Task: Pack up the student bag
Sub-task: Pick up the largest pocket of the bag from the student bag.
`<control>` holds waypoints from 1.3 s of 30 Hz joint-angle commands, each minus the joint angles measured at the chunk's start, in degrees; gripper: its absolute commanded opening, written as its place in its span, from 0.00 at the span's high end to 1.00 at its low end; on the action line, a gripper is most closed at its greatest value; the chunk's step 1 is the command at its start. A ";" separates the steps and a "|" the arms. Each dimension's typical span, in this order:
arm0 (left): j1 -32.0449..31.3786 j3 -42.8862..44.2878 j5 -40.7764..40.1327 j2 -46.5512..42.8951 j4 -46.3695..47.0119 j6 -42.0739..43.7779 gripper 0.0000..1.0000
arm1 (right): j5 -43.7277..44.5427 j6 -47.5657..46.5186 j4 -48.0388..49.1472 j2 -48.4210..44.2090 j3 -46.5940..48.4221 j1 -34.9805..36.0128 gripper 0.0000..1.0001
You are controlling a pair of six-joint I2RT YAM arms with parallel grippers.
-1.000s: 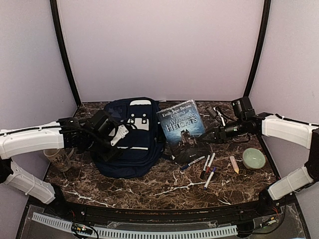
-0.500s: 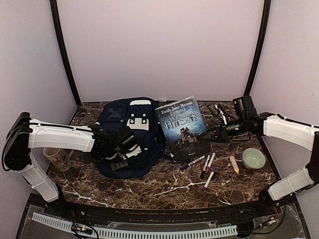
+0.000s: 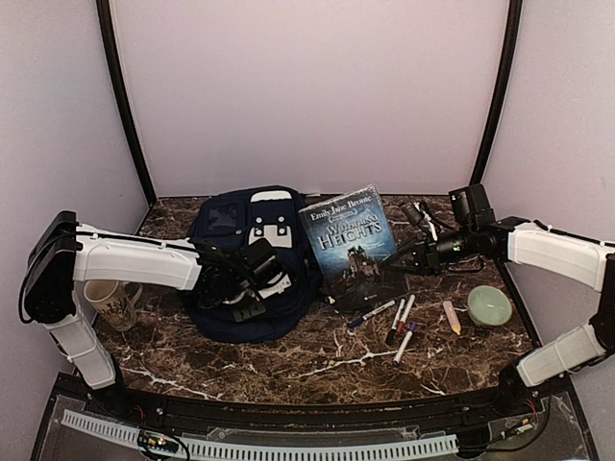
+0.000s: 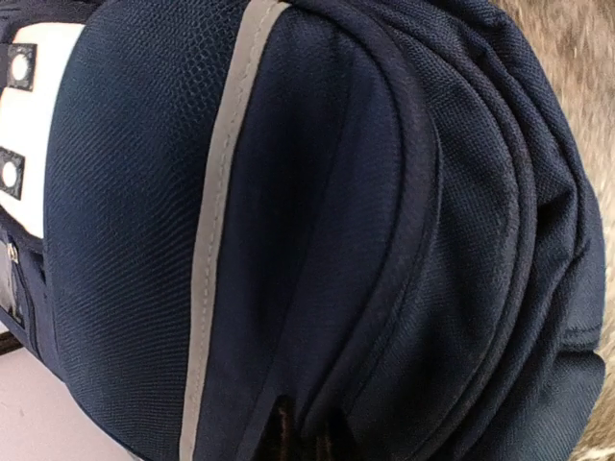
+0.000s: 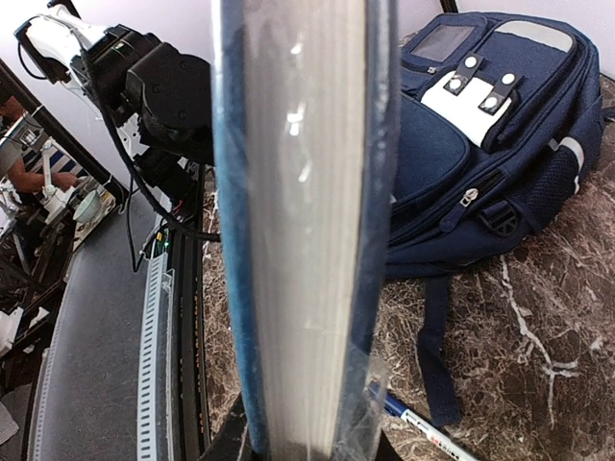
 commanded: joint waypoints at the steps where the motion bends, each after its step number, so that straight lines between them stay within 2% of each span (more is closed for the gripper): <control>1: -0.58 4.78 2.57 -0.85 7.26 -0.24 1.00 | -3.22 -1.07 6.54 -1.99 0.94 -0.62 1.00; 7: -1.14 6.02 5.03 -1.87 12.35 -0.43 1.00 | -3.15 -1.18 6.49 -2.05 0.98 -1.12 1.00; 13: -1.12 6.25 4.12 1.07 9.96 -0.30 0.98 | -3.08 -1.55 6.00 -2.11 1.25 -1.34 1.00; 15: -1.14 7.54 5.93 1.64 7.03 -1.11 0.93 | -2.03 -2.47 5.18 -2.17 1.64 -1.33 1.00; 17: -1.16 8.66 7.94 1.65 4.50 -1.47 0.84 | -1.37 -3.54 3.97 -2.39 2.16 -1.51 1.00; 19: -1.25 8.49 7.58 1.34 4.12 -0.95 0.73 | -1.29 -3.93 3.44 -2.53 2.54 -1.78 1.00; 22: -1.31 8.12 7.52 1.31 4.14 0.87 0.63 | -1.35 -4.06 3.29 -2.66 2.45 -1.95 1.00; 27: -1.46 10.77 13.75 4.00 3.80 0.82 0.56 | -1.64 -3.74 3.26 -2.66 2.87 -2.35 1.00; 29: -1.86 12.08 14.17 5.78 4.05 0.82 0.56 | -2.04 -3.47 3.12 -2.78 3.02 -3.04 1.00; 31: -2.01 12.95 14.18 7.23 4.15 1.31 0.63 | -2.29 -3.15 3.33 -3.11 2.83 -3.75 1.00; 33: -2.00 13.52 14.69 8.15 4.46 1.88 0.77 | -2.77 -2.57 3.99 -3.40 2.41 -4.46 1.00; 35: -2.02 13.97 16.04 8.72 4.44 2.51 0.83 | -3.11 -2.39 4.19 -3.52 2.17 -4.88 1.00; 37: -2.02 14.24 17.90 9.02 4.17 2.93 0.85 | -3.08 -2.38 4.27 -3.48 2.30 -5.13 1.00; 39: -2.10 14.46 18.91 9.29 3.88 2.98 0.80 | -2.99 -2.46 4.17 -3.37 2.41 -5.26 1.00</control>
